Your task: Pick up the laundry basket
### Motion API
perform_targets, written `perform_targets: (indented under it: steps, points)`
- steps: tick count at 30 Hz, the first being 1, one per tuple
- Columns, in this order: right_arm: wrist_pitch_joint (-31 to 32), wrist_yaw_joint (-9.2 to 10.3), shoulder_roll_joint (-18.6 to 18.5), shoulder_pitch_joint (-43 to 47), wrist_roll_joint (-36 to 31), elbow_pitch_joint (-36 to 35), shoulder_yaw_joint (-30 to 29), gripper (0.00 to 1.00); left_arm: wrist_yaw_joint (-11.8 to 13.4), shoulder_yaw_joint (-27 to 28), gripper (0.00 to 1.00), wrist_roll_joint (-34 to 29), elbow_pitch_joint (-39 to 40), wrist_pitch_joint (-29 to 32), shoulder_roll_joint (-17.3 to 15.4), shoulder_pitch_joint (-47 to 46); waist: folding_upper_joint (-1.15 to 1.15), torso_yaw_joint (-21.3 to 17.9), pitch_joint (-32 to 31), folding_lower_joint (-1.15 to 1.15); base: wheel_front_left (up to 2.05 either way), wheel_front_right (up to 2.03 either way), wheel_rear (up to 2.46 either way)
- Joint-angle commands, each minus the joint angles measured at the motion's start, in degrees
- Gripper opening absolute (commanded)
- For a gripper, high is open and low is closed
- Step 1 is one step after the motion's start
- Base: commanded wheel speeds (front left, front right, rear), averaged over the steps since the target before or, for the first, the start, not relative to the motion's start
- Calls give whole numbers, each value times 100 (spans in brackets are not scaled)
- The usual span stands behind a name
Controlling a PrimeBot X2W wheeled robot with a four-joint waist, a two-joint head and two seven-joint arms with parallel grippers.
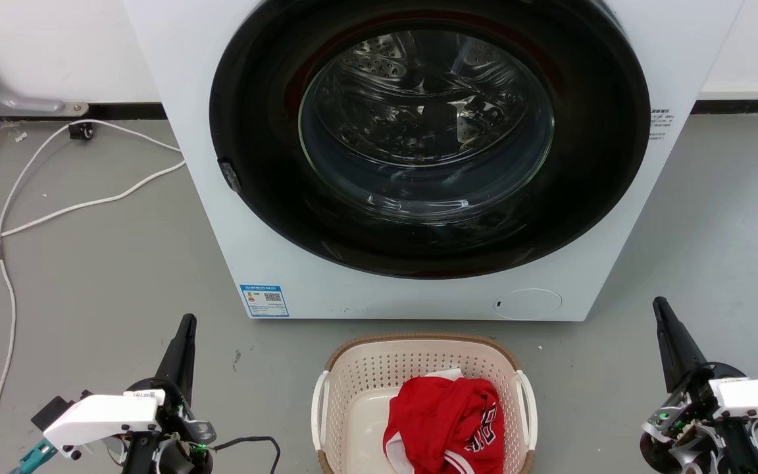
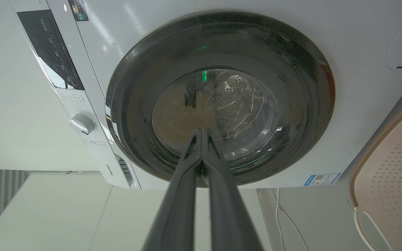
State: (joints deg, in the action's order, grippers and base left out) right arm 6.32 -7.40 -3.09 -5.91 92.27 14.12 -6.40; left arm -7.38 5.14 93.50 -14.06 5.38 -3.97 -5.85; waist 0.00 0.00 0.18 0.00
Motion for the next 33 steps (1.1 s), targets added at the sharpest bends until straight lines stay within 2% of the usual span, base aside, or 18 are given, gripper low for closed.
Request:
perform_targets:
  steps: [1, 23, 24, 33]
  points:
    - [15, -17, 19, -70, -14, 8, -9, 0, -20, 17, 0, -28, -9, 20, 7, -55, 0, 0, 0, 0, 0, 0, 0]
    - [20, -17, 22, -70, -20, 7, -12, 0, -20, 49, 0, -60, -10, 47, 31, -59, 0, 0, 0, 0, 0, 0, 0]
    - [0, 0, 3, 0, -2, 2, -5, 100, 0, 37, 100, -24, -4, 27, 27, -2, 0, 0, 0, 0, 0, 0, 0]
    - [-190, -1, -1, 46, -51, -56, 61, 100, 3, -261, 100, 14, 8, -196, 45, -97, 0, 2, 7, 0, 0, 0, 0]
